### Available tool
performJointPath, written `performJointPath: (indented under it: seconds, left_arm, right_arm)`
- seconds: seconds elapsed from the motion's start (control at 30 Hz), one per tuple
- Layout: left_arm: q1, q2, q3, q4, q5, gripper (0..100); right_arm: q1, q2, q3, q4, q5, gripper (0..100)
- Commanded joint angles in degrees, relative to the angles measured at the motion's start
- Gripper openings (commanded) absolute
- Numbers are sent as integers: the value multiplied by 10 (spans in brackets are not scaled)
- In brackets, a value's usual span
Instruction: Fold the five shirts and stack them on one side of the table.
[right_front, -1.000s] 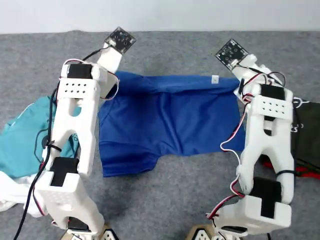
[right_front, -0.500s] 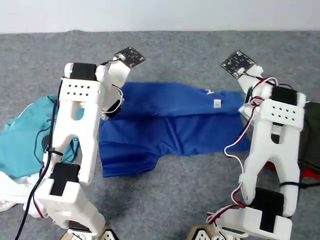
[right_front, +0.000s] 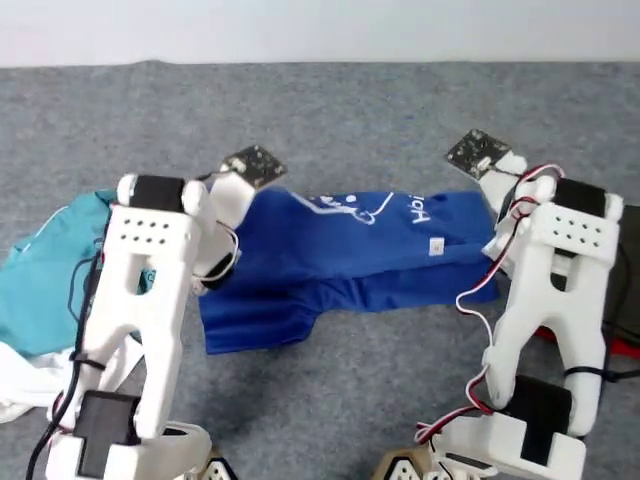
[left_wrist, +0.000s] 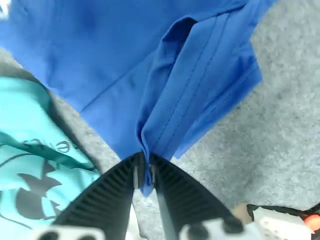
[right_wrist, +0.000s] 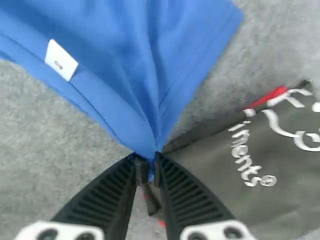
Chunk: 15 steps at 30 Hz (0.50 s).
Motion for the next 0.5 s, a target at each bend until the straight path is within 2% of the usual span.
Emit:
performJointPath:
  seconds: [0.0,0.3,0.37,0.47]
  left_arm:
    - [0,-28,34,-27,-7,6]
    - [0,-30,53,-32,-5,11]
    - [-1,-33,52,-27,-5,46]
    - [-1,-33,40,5,-5,114]
  right_arm:
    - [7,-30,25,-30,5,11]
    - [8,-35,61,-35,5,15]
    - [9,-37,60,-29,5,18]
    - [18,-55,47,5,5,102]
